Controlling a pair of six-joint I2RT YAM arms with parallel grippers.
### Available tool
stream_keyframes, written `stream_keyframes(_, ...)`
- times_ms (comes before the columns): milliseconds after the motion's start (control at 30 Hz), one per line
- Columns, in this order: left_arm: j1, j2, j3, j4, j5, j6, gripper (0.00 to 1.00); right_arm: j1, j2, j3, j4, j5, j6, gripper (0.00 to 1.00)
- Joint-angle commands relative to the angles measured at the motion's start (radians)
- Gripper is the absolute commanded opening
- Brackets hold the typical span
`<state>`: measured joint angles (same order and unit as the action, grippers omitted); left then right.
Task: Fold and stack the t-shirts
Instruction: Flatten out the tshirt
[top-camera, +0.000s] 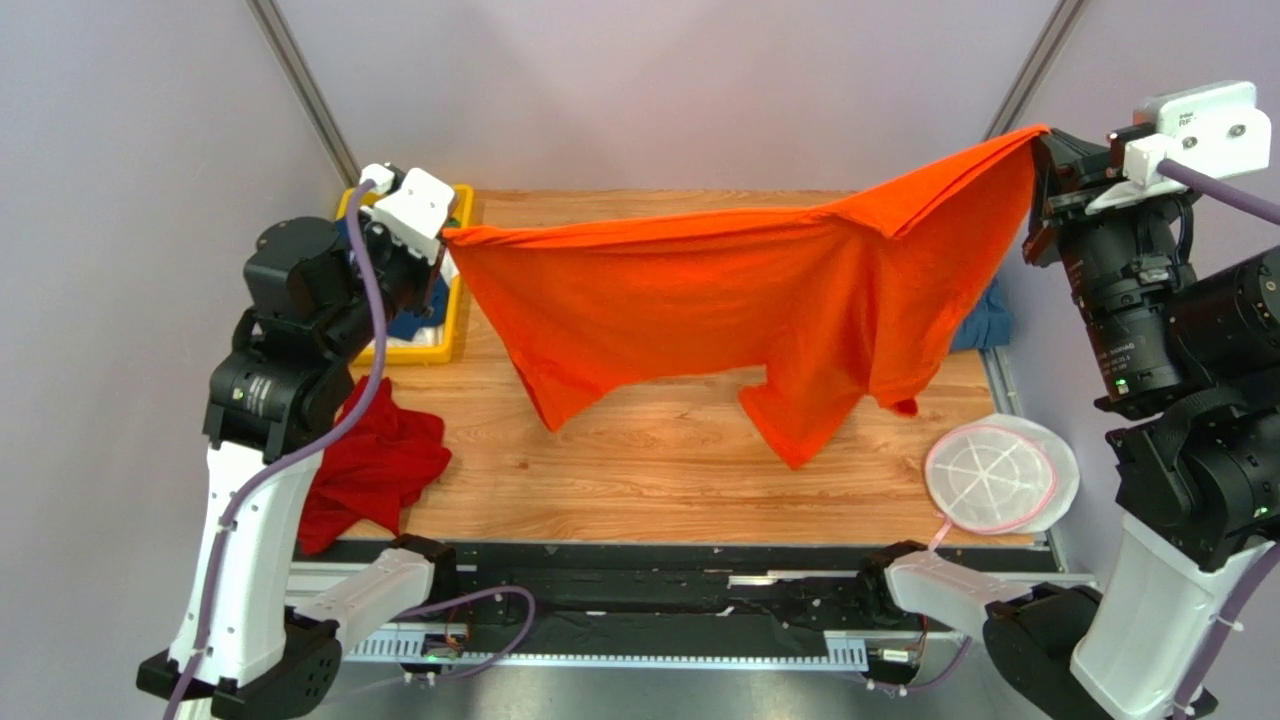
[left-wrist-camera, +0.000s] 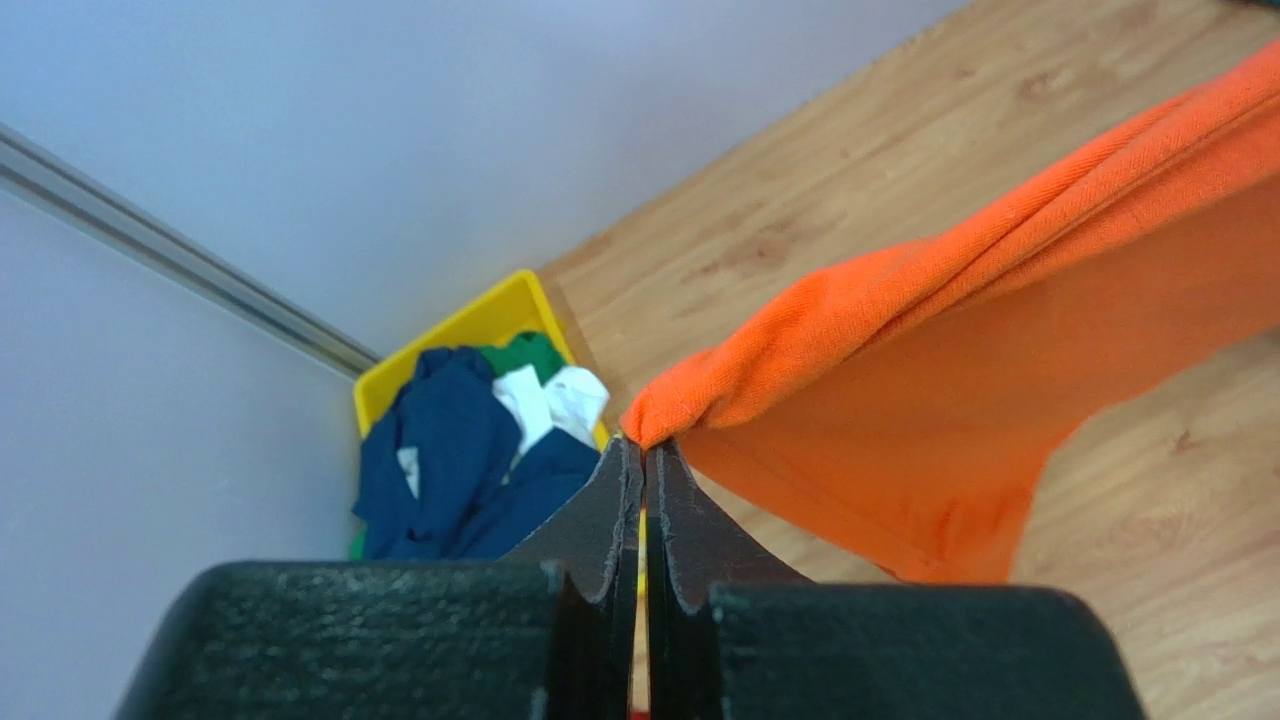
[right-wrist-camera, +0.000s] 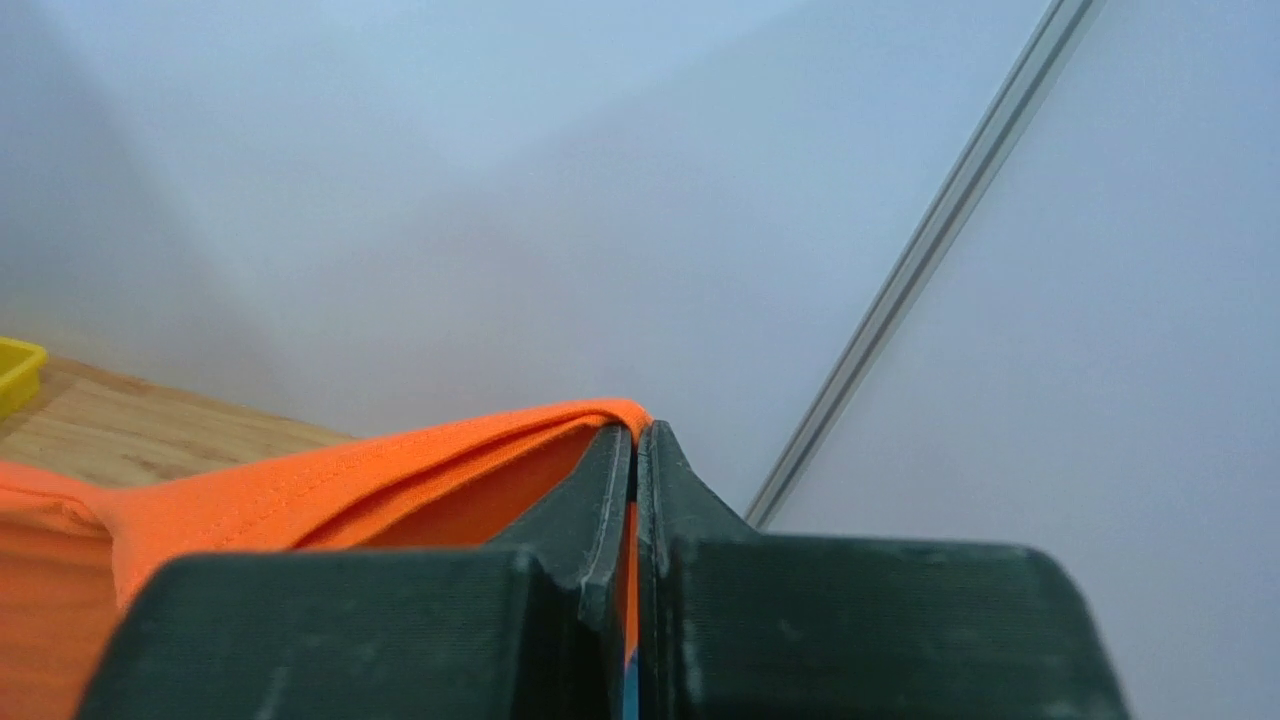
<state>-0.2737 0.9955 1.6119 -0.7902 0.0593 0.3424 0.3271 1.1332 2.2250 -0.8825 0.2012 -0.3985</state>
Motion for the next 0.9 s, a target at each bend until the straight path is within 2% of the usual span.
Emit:
stream_keyframes(0,0.001,0.014,-0.056,0.009,0.019,0.010,0.00,-0.008,0.051,-0.050,-0.018,-0.060,0.061,0.00)
stream_keyframes(300,0.001,0.195,-0.213,0.095,0.082,0.059,0.00,-0.008,0.122,-0.396,0.083,-0.121,0.095,0.00)
stream_keyframes(467,-0.001,0.431,-0.238,0.150,0.085,0.105,0.00,-0.008,0.255,-0.559,0.155,-0.125,0.084,0.00)
stream_keyframes(667,-0.001,0.745,-0.126,0.154,0.036,0.153,0.00,-0.008,0.426,-0.602,0.209,-0.132,0.070,0.00)
stream_keyframes(867,-0.001,1.021,0.091,0.170,-0.090,0.181,0.00,-0.010,0.533,-0.588,0.208,-0.132,0.061,0.00)
